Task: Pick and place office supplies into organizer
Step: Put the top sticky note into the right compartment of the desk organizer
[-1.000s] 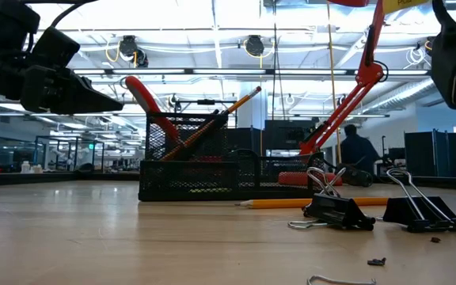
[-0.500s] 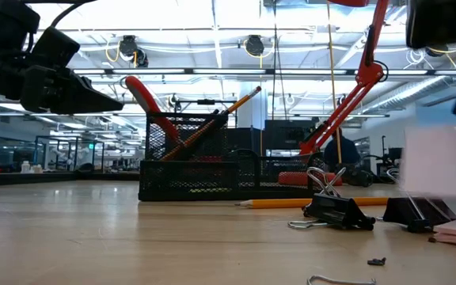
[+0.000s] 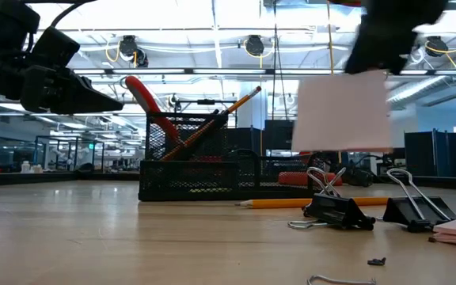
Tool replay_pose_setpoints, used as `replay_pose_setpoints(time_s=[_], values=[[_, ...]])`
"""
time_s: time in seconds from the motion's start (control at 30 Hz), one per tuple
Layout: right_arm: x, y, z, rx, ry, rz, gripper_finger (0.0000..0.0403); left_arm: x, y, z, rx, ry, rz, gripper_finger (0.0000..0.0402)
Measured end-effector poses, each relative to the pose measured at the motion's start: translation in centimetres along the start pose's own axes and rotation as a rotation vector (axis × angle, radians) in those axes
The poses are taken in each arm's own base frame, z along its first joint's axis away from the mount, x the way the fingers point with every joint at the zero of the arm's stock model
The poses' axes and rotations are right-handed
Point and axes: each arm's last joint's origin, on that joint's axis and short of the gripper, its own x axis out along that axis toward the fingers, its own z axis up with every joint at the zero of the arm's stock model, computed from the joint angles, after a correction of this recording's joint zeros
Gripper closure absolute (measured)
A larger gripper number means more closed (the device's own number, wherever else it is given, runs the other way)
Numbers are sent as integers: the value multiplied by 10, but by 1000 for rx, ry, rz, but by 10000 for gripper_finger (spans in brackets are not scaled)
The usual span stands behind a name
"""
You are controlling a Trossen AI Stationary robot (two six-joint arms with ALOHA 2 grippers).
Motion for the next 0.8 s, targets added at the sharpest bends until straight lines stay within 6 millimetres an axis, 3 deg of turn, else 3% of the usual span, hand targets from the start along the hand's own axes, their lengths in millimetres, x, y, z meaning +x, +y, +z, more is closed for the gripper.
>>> replay_pose_setpoints(time_s=[0.17,0.4,0.67,0.8], values=[[0,-18,32,-35,-32,-71,403,0,0,0,6,0,0,371],[7,-51,60,-36,-44,-135,403,0,0,0,10,0,0,371],[7,-52,60,-55,-8,-93,403,0,0,0,12,2,0,371],[6,-45,55,-163,26,-41,398,0,0,0,10,1,0,371]])
